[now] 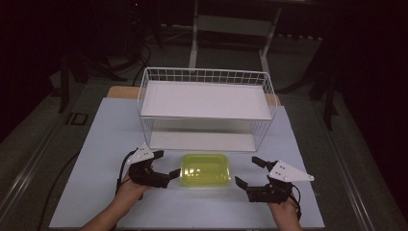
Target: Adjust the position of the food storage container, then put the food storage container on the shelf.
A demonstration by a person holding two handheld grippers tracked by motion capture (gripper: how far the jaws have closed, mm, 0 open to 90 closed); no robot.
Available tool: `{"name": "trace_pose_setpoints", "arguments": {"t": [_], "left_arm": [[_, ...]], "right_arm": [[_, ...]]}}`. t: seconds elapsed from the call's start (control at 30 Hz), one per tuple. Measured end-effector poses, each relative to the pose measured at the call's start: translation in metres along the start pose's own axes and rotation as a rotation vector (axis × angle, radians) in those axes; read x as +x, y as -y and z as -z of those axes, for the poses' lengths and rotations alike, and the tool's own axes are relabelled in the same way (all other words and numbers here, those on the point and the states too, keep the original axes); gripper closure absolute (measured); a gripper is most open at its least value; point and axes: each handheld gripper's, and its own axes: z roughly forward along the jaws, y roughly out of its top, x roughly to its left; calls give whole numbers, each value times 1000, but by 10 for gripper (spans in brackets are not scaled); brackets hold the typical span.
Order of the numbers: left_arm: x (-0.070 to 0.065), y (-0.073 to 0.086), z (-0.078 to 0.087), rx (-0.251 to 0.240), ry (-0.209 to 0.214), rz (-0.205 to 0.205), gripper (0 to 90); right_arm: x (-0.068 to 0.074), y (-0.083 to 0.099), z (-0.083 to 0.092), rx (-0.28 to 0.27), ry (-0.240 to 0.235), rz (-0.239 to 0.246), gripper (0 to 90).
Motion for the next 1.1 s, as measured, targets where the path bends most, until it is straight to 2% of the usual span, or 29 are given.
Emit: {"name": "trace_pose_setpoints", "arguments": {"t": [0.1, 0.13, 0.17, 0.3, 0.37, 0.43, 0.47, 0.57, 0.6, 0.67, 0.8, 0.87, 0.9, 0.93, 1.03, 1.1], "left_arm": [[-3, -1, 1, 8, -4, -7, 18], [-12, -5, 3, 4, -9, -34, 18], [-12, -5, 3, 4, -9, -34, 18], [-16, -10, 3, 12, 1, 8, 19], [-17, -14, 1, 23, -4, 11, 19], [-20, -17, -1, 43, -8, -5, 19], [-22, -18, -2, 53, -10, -16, 19], [-23, -21, -10, 77, -13, -30, 19], [-22, -21, -13, 84, -17, -22, 19], [-21, -21, -18, 70, -36, -9, 19], [-18, -19, -27, 101, -46, 2, 19], [-15, -17, -30, 112, -46, 15, 19], [-14, -16, -32, 122, -46, 27, 19], [-13, -15, -34, 132, -45, 40, 24], [-12, -11, -39, 175, -95, 62, 109], [-9, -7, -42, 197, -106, 89, 149]], "right_arm": [[0, 1, -1, 14, 12, 0, 114], [0, 1, 0, 17, 23, 2, 114], [0, 0, 1, 12, 30, 6, 114], [0, -5, 5, -1, 52, 1, 136], [-3, -9, 3, 29, 1, -18, 141], [-7, -11, -1, 44, -51, -65, 149], [-8, -12, -2, 50, -62, -87, 152], [-8, -15, -9, 79, -41, -76, 137], [-8, -16, -11, 85, -28, -77, 129], [-9, -17, -17, 103, -40, -89, 119], [-8, -17, -32, 128, 17, -81, 109], [-11, -15, -41, 161, 17, -117, 110], [-12, -12, -45, 179, -4, -130, 117], [-14, -9, -49, 206, -6, -143, 137], [-19, 1, -60, 263, 14, -180, 185], [-21, 8, -66, 290, 23, -202, 240]]}}
